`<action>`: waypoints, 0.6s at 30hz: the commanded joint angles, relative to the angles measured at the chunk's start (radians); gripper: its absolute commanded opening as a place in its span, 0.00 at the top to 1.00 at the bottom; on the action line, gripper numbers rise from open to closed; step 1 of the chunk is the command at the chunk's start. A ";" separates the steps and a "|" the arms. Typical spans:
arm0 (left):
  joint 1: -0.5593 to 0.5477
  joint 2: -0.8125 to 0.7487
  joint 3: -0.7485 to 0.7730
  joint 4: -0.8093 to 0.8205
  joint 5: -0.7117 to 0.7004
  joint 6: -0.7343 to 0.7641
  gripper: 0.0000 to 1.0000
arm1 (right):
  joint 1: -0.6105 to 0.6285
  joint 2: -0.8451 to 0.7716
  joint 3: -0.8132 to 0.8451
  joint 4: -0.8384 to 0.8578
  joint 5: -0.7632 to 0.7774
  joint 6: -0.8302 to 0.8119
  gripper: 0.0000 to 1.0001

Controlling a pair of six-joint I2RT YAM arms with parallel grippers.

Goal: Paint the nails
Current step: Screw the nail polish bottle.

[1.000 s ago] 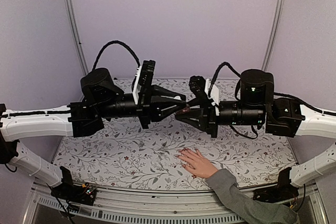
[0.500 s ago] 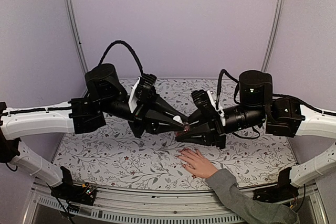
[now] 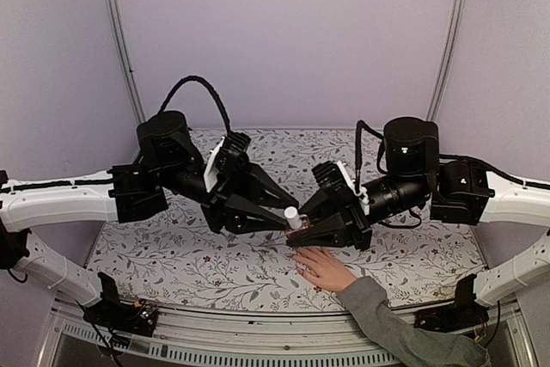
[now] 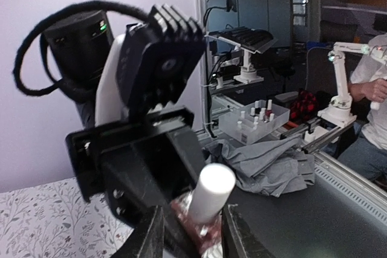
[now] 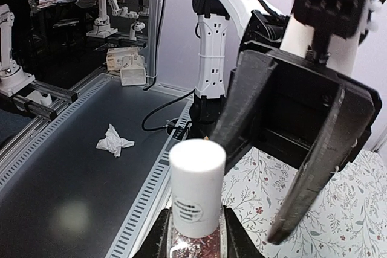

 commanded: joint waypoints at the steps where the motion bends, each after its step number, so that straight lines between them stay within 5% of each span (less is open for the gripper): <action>1: 0.048 -0.096 -0.071 0.037 -0.187 -0.085 0.59 | 0.020 -0.031 0.039 0.054 0.071 -0.049 1.00; 5: 0.048 -0.141 -0.089 0.035 -0.435 -0.101 0.57 | 0.021 -0.022 0.036 0.080 0.343 0.002 1.00; 11: 0.046 -0.186 -0.156 0.117 -0.506 -0.120 0.58 | 0.020 0.003 0.041 0.100 0.680 0.050 1.00; 18: 0.025 -0.144 -0.150 0.183 -0.625 -0.182 0.57 | 0.021 0.043 0.059 0.095 0.786 0.080 1.00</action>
